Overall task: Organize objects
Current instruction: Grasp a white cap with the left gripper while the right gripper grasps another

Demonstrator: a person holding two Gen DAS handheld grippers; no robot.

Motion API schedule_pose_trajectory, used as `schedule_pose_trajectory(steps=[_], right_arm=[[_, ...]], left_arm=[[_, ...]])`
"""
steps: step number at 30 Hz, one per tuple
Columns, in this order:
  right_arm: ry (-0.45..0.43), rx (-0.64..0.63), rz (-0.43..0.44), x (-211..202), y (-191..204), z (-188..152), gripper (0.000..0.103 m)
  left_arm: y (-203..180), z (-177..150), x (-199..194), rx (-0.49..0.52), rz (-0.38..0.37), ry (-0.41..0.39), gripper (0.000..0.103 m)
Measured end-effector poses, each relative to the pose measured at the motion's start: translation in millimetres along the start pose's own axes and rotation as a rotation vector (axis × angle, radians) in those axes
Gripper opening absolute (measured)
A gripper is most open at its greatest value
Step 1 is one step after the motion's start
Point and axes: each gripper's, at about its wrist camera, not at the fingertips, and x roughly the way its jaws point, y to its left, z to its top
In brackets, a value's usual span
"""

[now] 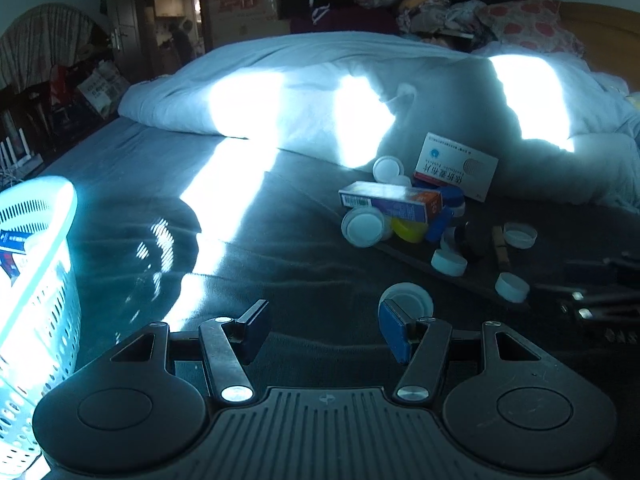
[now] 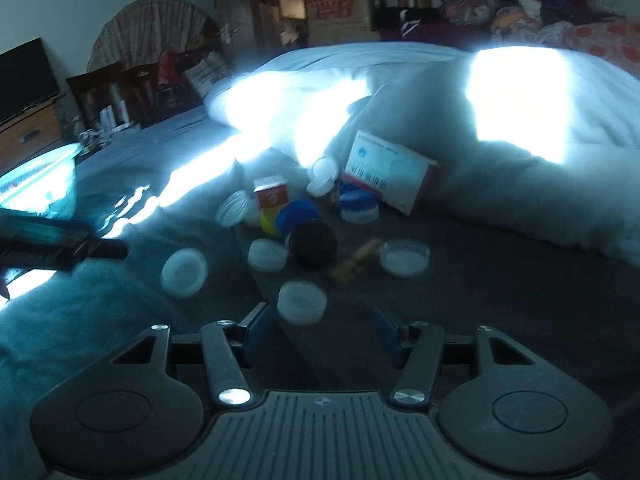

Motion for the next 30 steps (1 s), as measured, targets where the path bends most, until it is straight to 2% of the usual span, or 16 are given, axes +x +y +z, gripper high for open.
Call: schedule_pose_trajectory(steps=[5,7,8,9,14,21,23,24,27,30], right_arm=[[0.02,0.016,0.018,24.9,8.0,4.0,0.059],[0.049,-0.008,-0.001,32.7,12.7,0.7,0.05],[0.055,-0.002,-0.013,34.8,12.7,-0.8,0.034],[0.051,0.012,-0.019,33.9,11.0,-1.7,0.032],[-0.007,0.083,-0.044,11.2,-1.6,-4.4,0.032],[-0.024,0.124,-0.072,-6.2,-11.6,-11.8,0.032],[-0.032,0.125,-0.075,-11.3,-11.3,-10.6,0.032],[-0.038,0.124,-0.076,-14.5,-11.7,-10.0,0.032],[-0.051,0.11,-0.087,-21.2,-9.3,-6.8,0.032],[-0.07,0.097,-0.099,-29.8,-7.4,1.4,0.032]], left_arm=[[-4.2,-3.9,5.3,0.012,-0.009,0.009,0.06],[-9.9,-3.1,9.0,0.022,-0.018,0.006,0.06],[-13.3,-2.6,11.7,0.027,-0.026,0.004,0.06],[-17.0,-2.0,15.6,0.035,-0.03,0.005,0.06],[-35.9,-3.1,43.2,0.078,-0.054,0.031,0.059],[-62.5,-2.8,61.1,0.123,-0.092,0.031,0.059],[-68.1,-5.5,61.0,0.134,-0.096,0.031,0.053],[-70.1,-6.6,60.0,0.141,-0.099,0.029,0.041],[-69.2,-5.9,52.1,0.123,-0.084,0.025,0.04],[-55.4,8.9,29.1,0.075,-0.051,-0.026,0.04]])
